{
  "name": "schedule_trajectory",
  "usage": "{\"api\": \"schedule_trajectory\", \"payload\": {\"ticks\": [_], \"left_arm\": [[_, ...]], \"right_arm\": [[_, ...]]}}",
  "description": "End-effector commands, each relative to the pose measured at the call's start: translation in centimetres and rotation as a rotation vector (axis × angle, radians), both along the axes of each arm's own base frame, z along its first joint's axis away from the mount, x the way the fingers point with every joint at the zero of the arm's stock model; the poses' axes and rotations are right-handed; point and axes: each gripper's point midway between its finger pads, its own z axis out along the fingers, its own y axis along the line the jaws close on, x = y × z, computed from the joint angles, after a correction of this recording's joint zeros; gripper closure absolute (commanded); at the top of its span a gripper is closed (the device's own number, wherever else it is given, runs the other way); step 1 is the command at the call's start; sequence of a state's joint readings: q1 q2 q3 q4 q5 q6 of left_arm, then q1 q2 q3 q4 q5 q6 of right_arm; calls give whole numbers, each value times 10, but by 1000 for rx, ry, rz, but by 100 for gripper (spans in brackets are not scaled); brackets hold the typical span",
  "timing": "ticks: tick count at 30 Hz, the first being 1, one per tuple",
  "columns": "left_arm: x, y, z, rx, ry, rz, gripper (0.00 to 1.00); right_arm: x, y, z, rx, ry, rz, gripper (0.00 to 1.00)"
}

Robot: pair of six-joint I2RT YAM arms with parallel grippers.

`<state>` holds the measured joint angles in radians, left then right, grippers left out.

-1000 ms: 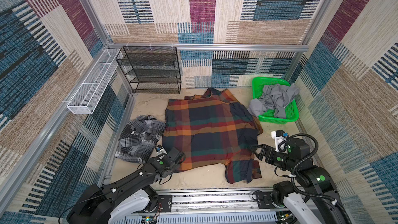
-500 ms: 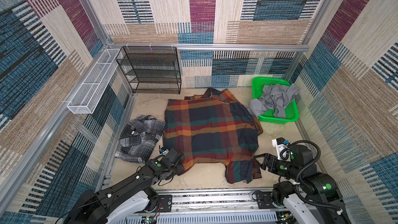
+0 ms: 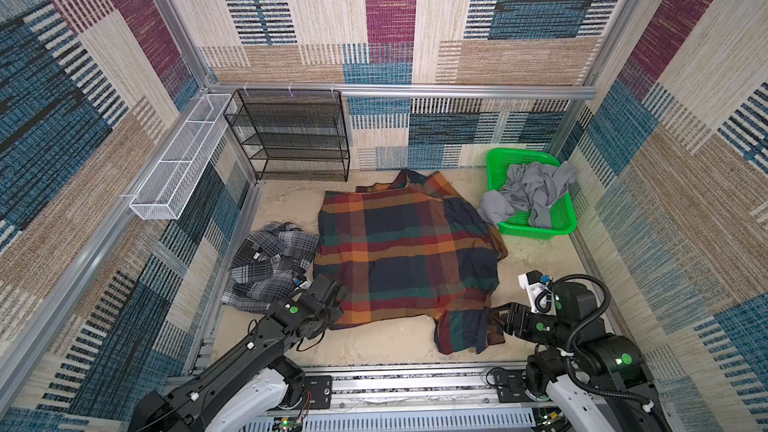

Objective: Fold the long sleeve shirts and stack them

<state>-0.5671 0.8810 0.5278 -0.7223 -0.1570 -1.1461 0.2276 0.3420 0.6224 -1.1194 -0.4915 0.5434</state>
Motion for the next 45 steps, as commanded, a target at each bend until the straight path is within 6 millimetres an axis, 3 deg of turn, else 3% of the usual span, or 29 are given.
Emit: {"api": "schedule_trajectory", "payload": {"ticks": [1, 5, 19, 26, 29, 37, 41, 45], "left_arm": [[4, 0, 10, 0, -15, -28, 100], [4, 5, 17, -5, -25, -20, 100], [7, -4, 9, -63, -12, -11, 100], [6, -6, 7, -71, -6, -18, 100], [4, -5, 6, -70, -9, -20, 100], [-3, -3, -3, -73, 2, -28, 100], [-4, -3, -4, -73, 3, -35, 100], [-4, -6, -5, -82, 10, -42, 100]], "right_arm": [[2, 4, -3, 11, 2, 21, 43], [8, 4, -12, 9, 12, 12, 41], [30, 6, -28, -13, 55, -15, 39], [57, 14, 5, 11, -19, -18, 35], [67, 9, 4, -53, -25, -32, 31], [59, 3, 18, -50, -70, -61, 28], [50, -3, 10, -42, -51, -99, 27], [46, -8, 16, -34, -75, -138, 28]]}}
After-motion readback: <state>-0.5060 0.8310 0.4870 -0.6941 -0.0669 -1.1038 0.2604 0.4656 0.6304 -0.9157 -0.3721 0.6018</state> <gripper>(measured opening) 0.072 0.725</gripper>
